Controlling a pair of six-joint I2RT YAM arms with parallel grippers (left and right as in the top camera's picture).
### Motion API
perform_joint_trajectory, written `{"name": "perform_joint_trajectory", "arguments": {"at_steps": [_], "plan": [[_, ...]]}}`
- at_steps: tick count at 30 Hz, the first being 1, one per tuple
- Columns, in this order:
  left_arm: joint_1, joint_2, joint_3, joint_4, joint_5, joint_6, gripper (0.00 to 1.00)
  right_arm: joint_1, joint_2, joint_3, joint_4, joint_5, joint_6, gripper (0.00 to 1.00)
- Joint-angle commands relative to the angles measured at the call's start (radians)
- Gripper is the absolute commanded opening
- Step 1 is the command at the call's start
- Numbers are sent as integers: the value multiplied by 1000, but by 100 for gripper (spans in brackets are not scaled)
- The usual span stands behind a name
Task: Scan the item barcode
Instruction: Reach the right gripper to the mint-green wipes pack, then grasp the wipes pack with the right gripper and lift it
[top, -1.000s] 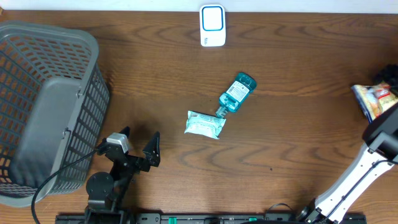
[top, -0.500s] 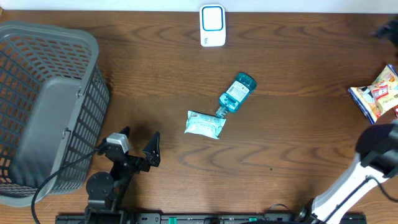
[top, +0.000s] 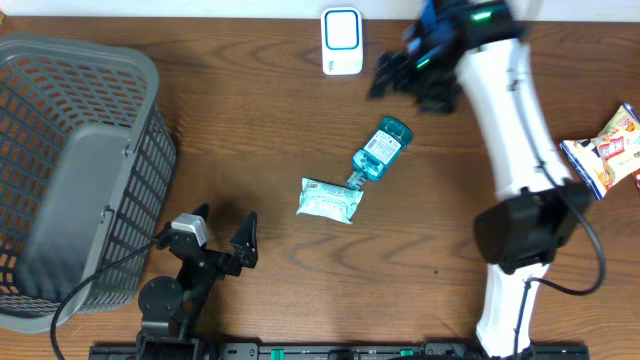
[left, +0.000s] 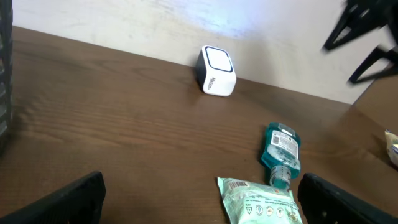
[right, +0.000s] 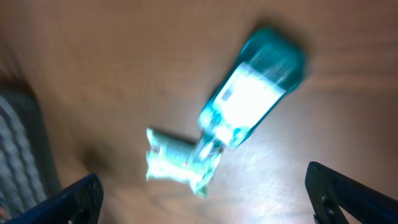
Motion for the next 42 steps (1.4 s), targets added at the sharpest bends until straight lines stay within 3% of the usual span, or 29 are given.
{"name": "perform_joint_trajectory", "arguments": {"at_steps": [1,5,9,12,15,19,21,23,25,29,31,36,40,42], "plan": [[-4,-5,-27,-14,6,-2,99,116,7,-133,9,18,-65,98],[-4,-5,-27,-14,6,-2,99,243,7,-277,56,19,-314,81],[-4,-5,-27,-14,6,-2,99,340,6,-343,71,75,-589,74],[-4,-5,-27,-14,6,-2,99,381,7,-429,119,146,-779,74],[-4,-5,-27,-14,6,-2,99,390,7,-511,246,151,-816,74],[-4,-5,-27,-14,6,-2,99,391,7,-631,433,170,-818,73],[-4,-5,-27,-14,6,-2,99,396,7,-658,471,191,-818,65],[-4,-5,-27,-14,6,-2,99,405,6,-677,504,219,-817,49],[-4,-5,-27,-14,6,-1,99,410,7,-698,544,244,-793,23],[-4,-5,-27,-14,6,-2,99,400,4,-683,530,187,-678,1],[-4,-5,-27,-14,6,-2,99,381,4,-629,446,103,-663,1],[-4,-5,-27,-14,6,-2,99,249,4,-362,-4,-380,-658,1],[-4,-5,-27,-14,6,-2,99,171,4,-312,-223,-582,-515,1],[-4,-5,-27,-14,6,-2,99,137,4,-317,-256,-647,-396,1]]}}
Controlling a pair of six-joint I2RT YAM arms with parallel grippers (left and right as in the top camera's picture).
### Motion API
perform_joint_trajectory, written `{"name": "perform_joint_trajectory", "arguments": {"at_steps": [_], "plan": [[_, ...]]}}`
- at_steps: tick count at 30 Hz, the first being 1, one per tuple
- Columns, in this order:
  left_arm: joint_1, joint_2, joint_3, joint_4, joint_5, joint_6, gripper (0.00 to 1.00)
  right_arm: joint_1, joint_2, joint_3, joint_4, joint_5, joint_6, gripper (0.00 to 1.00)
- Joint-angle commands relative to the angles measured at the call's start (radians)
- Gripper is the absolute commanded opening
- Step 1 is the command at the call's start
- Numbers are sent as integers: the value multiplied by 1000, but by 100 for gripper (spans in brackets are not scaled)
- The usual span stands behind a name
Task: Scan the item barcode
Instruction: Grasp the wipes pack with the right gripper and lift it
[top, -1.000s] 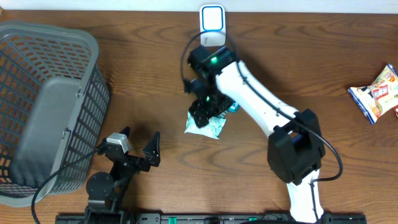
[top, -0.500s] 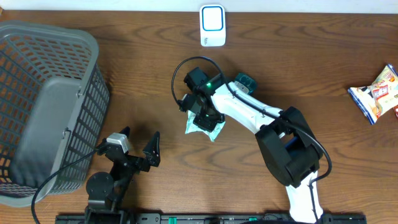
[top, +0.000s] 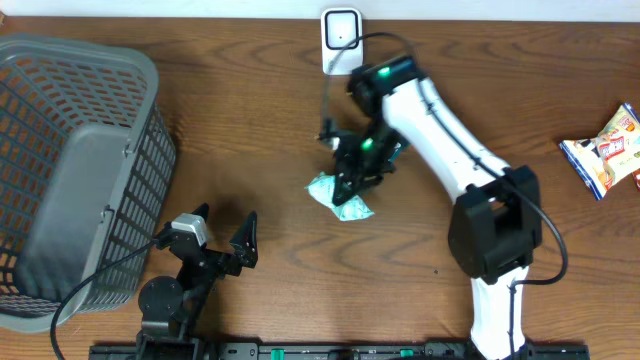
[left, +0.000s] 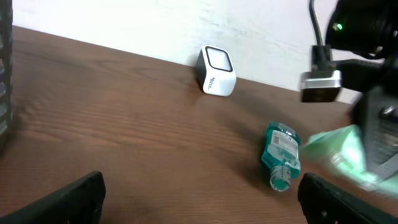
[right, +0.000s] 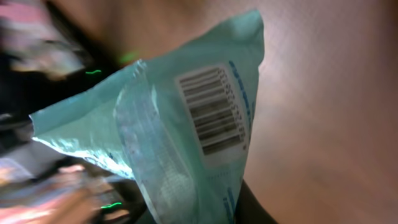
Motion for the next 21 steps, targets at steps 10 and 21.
{"name": "perform_joint_trajectory", "arguments": {"at_steps": [10,21], "plan": [[-4,-5,-27,-14,5,-2,99,-90,-5,6,-29,-319,526,1],[-4,-5,-27,-14,5,-2,99,16,-5,-47,169,370,121,1]]}}
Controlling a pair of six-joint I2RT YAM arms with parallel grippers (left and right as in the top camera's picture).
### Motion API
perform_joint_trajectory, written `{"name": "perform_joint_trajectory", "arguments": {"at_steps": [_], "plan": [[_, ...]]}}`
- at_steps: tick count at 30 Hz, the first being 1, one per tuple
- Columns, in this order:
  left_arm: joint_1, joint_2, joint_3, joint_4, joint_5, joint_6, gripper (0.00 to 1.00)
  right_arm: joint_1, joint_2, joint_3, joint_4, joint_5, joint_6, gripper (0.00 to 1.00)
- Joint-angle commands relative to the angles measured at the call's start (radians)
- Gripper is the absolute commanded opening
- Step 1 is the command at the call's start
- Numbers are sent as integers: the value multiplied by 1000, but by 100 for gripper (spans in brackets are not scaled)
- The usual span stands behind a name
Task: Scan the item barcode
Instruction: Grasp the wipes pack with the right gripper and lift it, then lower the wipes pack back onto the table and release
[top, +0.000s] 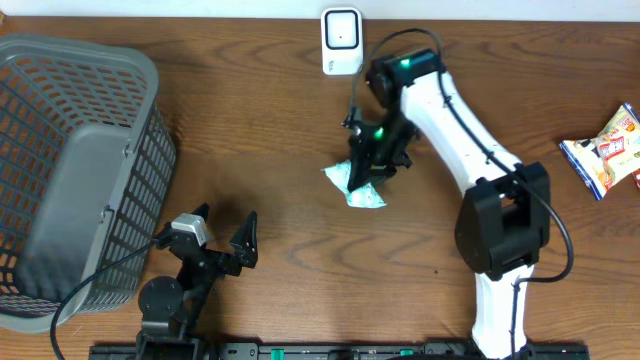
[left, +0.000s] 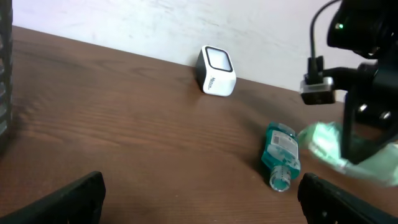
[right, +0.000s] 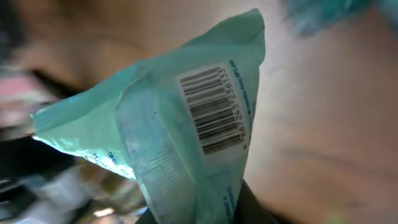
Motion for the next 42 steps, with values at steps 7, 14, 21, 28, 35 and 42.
{"name": "perform_joint_trajectory", "arguments": {"at_steps": [7,14,21,28,35,42], "plan": [[-4,-5,-27,-14,5,-2,99,119,-4,-108,183,236,-78,81],[-4,-5,-27,-14,5,-2,99,131,-5,-106,198,264,-34,62],[-4,-5,-27,-14,6,-2,99,143,-4,-111,185,264,112,1],[-4,-5,-27,-14,5,-2,99,233,-4,-361,436,268,256,1],[-4,-5,-27,-14,5,-2,99,227,-18,-388,451,351,288,1],[-4,-5,-27,-14,5,-2,99,216,-187,-95,230,399,180,1]]}}
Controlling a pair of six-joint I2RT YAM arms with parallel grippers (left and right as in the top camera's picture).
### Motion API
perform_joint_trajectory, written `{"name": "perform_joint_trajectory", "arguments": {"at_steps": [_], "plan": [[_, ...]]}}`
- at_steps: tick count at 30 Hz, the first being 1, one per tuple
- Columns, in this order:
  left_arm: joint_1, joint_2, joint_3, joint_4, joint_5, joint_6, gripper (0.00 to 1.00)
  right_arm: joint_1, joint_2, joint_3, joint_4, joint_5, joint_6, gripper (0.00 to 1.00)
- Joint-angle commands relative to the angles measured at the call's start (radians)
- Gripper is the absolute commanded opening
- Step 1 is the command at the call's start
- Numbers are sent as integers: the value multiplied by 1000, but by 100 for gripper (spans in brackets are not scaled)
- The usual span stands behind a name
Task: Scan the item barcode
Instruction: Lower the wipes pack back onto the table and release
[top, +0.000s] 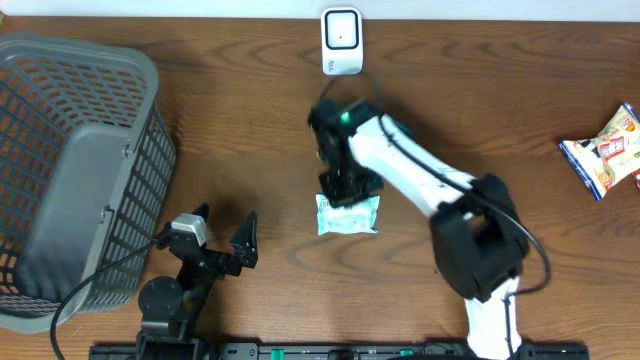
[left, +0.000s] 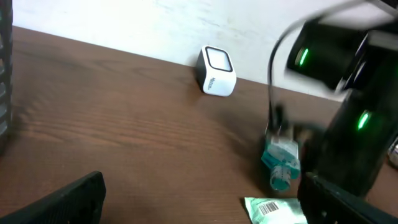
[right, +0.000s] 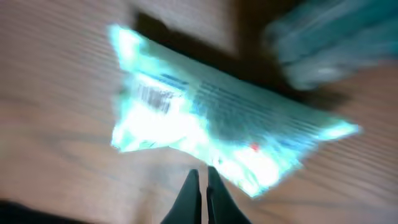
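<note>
A teal packet (top: 348, 213) lies flat on the table; its barcode faces up in the left wrist view (left: 268, 209). My right gripper (top: 346, 192) hangs just over the packet's edge. In the right wrist view its fingers (right: 200, 185) are shut with nothing between them, and the packet (right: 211, 127) is blurred beyond them. The white scanner (top: 341, 40) stands at the table's far edge, and shows in the left wrist view (left: 216, 70). My left gripper (top: 218, 243) rests open near the front left, holding nothing.
A teal bottle (left: 280, 159) lies beside the packet, hidden by the right arm in the overhead view. A grey basket (top: 70, 170) fills the left side. A snack bag (top: 606, 148) lies at the right edge.
The right gripper held the teal packet off the table with its barcode in the wrist view. Now the packet lies flat on the table and the gripper is shut on nothing, further left.
The packet and bottle first lay mid-table with the right gripper open, up near the scanner. Then the gripper was shut on the packet, holding it raised, and later held it slightly nearer the scanner. Now the packet is back on the table, released. The left arm stayed still.
</note>
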Motion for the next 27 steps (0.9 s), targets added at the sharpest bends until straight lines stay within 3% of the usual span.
{"name": "perform_joint_trajectory", "arguments": {"at_steps": [1,6,10,17,23,27], "plan": [[-4,-5,-27,-14,6,-1,99,1,-188,113,-41,71,-78,1],[-4,-5,-27,-14,6,-1,99,5,-245,98,-43,147,-47,11],[-4,-5,-27,-14,6,-1,99,6,-215,-24,68,146,66,1],[-4,-5,-27,-14,6,-1,99,6,-138,-286,265,142,180,1],[-4,-5,-27,-14,6,-1,99,11,-121,-308,296,150,187,1],[-4,-5,-27,-14,6,-1,99,-15,-127,-217,201,138,189,1]]}}
